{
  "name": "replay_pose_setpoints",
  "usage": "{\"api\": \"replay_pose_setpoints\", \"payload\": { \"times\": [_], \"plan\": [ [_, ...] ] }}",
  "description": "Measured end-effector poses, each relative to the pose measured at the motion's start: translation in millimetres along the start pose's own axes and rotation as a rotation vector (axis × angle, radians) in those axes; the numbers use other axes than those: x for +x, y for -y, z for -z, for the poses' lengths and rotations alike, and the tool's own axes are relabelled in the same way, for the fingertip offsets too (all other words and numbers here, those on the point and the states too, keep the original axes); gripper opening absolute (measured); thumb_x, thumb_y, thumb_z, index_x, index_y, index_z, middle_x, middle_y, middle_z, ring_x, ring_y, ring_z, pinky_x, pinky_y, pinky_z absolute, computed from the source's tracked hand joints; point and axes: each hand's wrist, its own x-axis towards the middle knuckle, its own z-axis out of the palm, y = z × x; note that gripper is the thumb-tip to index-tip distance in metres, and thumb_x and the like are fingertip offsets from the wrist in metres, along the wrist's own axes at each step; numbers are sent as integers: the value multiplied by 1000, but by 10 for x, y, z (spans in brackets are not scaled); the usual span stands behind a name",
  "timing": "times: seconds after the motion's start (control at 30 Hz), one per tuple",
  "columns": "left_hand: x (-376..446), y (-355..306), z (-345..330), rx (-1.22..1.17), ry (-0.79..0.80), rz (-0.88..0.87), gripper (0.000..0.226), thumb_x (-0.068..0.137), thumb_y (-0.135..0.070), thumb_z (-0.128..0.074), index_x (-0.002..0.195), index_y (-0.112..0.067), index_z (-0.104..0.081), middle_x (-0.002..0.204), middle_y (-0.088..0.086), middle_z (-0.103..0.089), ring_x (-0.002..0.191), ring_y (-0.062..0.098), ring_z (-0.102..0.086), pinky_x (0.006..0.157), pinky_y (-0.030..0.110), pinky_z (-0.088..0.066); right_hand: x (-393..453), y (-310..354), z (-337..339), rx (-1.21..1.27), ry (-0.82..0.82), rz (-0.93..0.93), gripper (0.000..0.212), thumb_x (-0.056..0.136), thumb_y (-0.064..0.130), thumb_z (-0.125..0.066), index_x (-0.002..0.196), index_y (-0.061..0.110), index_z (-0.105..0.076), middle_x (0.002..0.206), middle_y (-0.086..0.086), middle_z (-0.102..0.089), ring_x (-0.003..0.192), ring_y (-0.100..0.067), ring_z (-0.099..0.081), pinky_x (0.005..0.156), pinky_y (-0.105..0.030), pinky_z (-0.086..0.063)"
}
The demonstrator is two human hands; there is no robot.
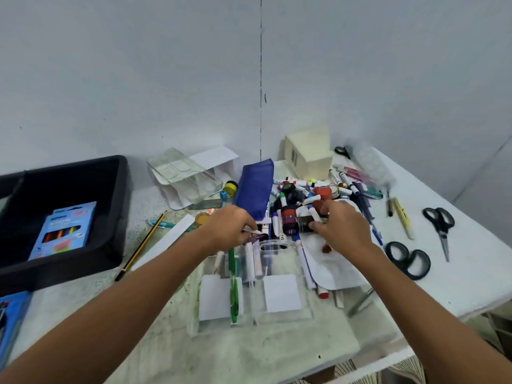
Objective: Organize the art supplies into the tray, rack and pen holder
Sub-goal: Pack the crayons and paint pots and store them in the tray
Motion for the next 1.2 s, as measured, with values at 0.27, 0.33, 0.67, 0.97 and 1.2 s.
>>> {"api": "replay_pose_setpoints", "payload": {
  "times": [0.27,0.33,0.67,0.97,1.2],
  "plan": [
    [151,28,-77,27,-3,43,22,87,-29,-64,107,-23,-72,103,-5,-72,92,17,-63,77,30,-48,89,-97,-27,163,-13,-34,16,84,30,-71,89,16,-64,85,-3,-64,78,-23,-59,61,-28,-38],
    [155,31,-96,3,-30,29,21,87,-29,-63,105,-22,-72,99,-4,-72,88,17,-64,76,30,-50,105,-115,-28,197,-14,-36,12,85,26,-69,88,15,-65,85,-2,-64,77,-22,-58,61,-29,-40],
    [-171,-10,124,-702,-388,99,11,75,-14,-80,76,-9,-71,65,-4,-61,56,6,-51,53,19,-40,102,261,145,827,-19,49,18,83,2,-70,81,17,-62,79,-5,-65,69,-17,-58,63,-22,-46],
    [-1220,435,223,-1009,-342,387,20,77,-3,-76,93,-12,-68,71,7,-68,58,13,-60,55,23,-50,-273,1219,-106,991,302,247,18,85,-2,-67,95,12,-70,67,-7,-56,56,-8,-52,51,-16,-44],
    [-2246,717,156,-954,-208,597,21,73,-2,-80,89,-1,-66,67,7,-68,56,18,-65,54,27,-54,-927,1987,-622,918,702,368,18,83,-6,-65,93,10,-64,54,1,-58,48,-13,-55,42,-24,-41]
  ]
}}
